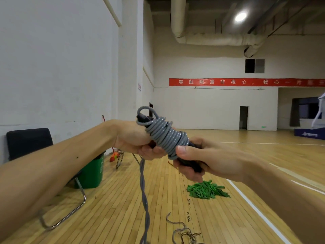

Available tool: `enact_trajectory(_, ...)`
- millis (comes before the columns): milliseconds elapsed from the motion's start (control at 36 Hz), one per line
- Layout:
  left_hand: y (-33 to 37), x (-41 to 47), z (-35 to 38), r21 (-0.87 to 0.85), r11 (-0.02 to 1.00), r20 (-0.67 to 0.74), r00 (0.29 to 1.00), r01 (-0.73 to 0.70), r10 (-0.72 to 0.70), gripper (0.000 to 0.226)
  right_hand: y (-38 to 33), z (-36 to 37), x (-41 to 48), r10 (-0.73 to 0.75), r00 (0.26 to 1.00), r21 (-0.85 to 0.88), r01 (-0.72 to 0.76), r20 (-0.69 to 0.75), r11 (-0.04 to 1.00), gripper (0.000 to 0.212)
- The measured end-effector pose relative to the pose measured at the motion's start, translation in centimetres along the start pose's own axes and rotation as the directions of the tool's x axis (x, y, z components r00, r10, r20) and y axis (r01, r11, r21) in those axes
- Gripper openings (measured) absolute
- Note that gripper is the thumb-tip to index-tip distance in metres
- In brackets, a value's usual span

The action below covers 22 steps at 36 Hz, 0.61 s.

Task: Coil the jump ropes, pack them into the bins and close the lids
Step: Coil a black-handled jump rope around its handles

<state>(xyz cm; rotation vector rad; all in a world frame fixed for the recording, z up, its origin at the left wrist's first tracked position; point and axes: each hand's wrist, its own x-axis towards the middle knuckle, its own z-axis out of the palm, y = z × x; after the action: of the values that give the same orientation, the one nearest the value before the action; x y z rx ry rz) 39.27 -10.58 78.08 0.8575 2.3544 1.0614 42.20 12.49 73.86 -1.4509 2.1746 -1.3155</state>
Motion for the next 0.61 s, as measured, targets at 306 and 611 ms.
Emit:
enact_trajectory(306,0.1,1.2,2.7,-0.231,0.967,-0.183,0.981,-0.109,0.066,0.033,1.7,-1.4,0.8,-0.010,0.957,0.041,0.023,-0.288,0.999,0.045)
enact_trajectory(611,-1.1,1.6,3.4,-0.268,0.961,-0.326,0.945,-0.061,-0.031,0.028,3.3,-2.9,0.7,0.047,0.858,0.025,-0.040,-0.512,0.999,0.045)
